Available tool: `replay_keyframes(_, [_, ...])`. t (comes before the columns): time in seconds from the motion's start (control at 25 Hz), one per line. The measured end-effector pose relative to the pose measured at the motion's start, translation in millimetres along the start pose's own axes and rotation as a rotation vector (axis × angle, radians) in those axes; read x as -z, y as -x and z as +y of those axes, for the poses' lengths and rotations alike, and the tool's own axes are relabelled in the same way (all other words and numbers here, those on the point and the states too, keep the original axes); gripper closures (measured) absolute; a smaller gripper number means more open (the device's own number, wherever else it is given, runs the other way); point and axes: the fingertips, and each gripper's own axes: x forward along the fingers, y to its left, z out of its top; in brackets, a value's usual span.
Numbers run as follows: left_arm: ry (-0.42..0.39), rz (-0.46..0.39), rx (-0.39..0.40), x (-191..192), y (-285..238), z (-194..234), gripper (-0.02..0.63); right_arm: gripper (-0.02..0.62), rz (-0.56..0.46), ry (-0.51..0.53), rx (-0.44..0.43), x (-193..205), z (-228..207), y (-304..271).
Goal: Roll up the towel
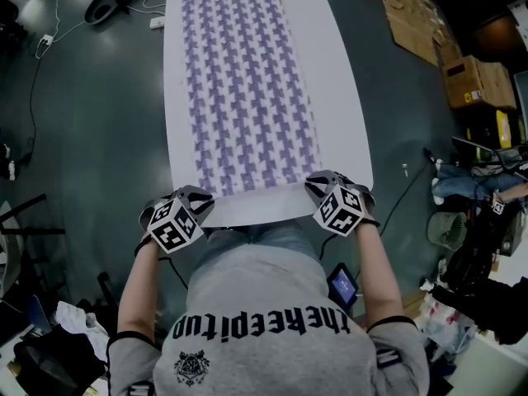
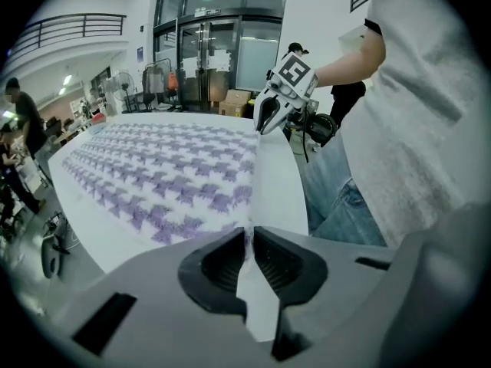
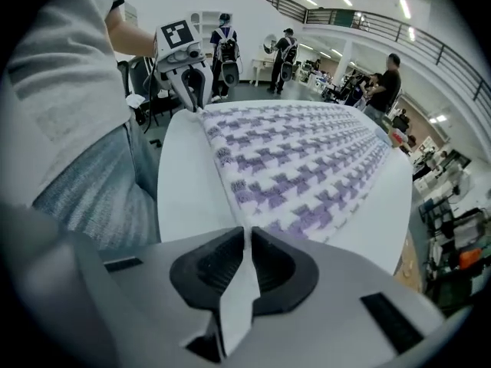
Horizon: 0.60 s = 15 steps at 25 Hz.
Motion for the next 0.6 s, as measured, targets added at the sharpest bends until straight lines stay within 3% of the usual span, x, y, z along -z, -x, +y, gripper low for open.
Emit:
replay_keyframes(0.32, [0.083,-0.056,-0.077,-7,8,17,0.56,0.568,-0.022,0.052,0.111,-15,-29,0])
replay_keyframes(0.6, [0.127,-0.057,-0.252,-14,12,59,0.56,0.568,-0.006,0.076,0.178,-18,-55,-14])
